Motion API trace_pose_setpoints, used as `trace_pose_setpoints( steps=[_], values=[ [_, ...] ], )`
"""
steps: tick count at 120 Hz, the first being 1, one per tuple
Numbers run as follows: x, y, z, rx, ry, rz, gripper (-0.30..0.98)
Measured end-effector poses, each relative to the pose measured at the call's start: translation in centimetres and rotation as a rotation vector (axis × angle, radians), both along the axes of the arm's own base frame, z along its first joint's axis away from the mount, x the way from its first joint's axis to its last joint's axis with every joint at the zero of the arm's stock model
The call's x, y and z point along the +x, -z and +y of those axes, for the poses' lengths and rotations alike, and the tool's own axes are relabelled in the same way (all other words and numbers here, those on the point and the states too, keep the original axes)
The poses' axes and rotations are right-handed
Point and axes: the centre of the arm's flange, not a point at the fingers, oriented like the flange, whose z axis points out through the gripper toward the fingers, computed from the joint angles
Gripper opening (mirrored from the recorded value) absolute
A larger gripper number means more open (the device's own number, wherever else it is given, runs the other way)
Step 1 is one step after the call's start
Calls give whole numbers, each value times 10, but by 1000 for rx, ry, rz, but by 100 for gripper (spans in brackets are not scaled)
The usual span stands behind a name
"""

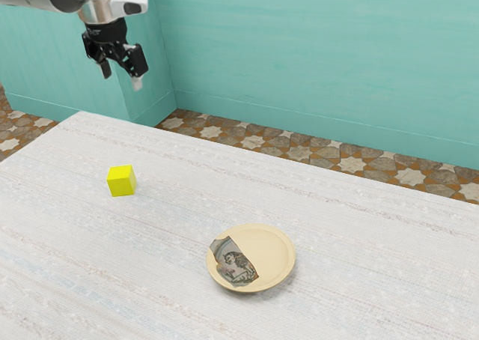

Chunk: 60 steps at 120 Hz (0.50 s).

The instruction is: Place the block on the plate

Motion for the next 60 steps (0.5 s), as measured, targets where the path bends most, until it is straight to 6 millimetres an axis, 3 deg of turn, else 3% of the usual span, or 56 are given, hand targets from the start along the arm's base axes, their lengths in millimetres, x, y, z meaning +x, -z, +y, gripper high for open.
trace_pose_setpoints(
  steps=[11, 15, 18, 28, 36, 46, 60],
  values=[
    [2, 5, -9, -6, 16, 14, 69],
    [12, 23, -5, -14, 9, 30, 68],
    [22, 43, 9, -23, -16, 47, 68],
    [41, 106, 81, -52, -141, 93, 68],
    [51, 153, 117, -79, -207, 129, 69],
    [60, 190, 135, -102, -246, 151, 69],
    [65, 217, 144, -124, -284, 155, 69]
  ],
)
